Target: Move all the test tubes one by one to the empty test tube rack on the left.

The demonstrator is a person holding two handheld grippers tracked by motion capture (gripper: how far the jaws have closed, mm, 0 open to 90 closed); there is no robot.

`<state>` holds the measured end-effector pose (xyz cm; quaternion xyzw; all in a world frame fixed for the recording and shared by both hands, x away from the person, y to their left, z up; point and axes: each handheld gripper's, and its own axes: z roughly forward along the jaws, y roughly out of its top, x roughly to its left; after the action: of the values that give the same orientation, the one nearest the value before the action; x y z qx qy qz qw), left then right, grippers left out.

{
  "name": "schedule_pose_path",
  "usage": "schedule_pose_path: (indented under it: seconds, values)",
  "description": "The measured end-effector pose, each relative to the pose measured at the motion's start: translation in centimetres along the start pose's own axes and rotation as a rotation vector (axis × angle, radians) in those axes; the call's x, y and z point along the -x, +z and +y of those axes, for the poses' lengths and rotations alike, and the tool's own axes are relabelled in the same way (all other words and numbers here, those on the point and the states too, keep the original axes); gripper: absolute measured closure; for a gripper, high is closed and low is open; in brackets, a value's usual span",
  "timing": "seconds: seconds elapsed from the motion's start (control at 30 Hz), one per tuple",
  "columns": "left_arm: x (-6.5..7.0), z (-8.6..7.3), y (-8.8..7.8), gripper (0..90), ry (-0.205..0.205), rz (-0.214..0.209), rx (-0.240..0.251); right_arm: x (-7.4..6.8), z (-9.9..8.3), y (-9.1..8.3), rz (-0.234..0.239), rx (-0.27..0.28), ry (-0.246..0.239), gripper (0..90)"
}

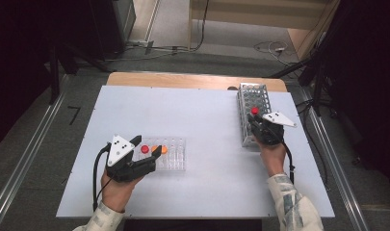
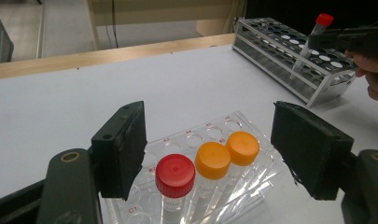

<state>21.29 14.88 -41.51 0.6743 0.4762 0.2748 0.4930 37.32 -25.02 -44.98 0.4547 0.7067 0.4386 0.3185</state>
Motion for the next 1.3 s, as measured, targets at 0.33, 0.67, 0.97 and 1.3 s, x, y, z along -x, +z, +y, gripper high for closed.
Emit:
schedule_pose_path:
  seconds: [0.33, 0.67, 0.97, 1.3]
  values:
    - [0.1, 0.0, 0.0, 26.5, -0.002, -0.002, 0.003, 0.1, 2.4, -2.6, -0.004, 0.092, -0.017, 70.9]
    - [0.2, 0.1, -0.1, 26.5, -0.001, -0.005, 0.007, -0.5, 3.5, -4.4, 0.037, 0.110, -0.024, 71.0]
    - [0.6, 0.2, -0.2, 26.7, 0.002, -0.016, 0.017, -1.9, 3.5, -5.6, 0.130, 0.086, -0.044, 71.1]
    - [1.2, 0.2, -0.3, 27.0, 0.008, -0.038, 0.021, -4.3, 3.1, -6.7, 0.255, 0.052, -0.093, 71.0]
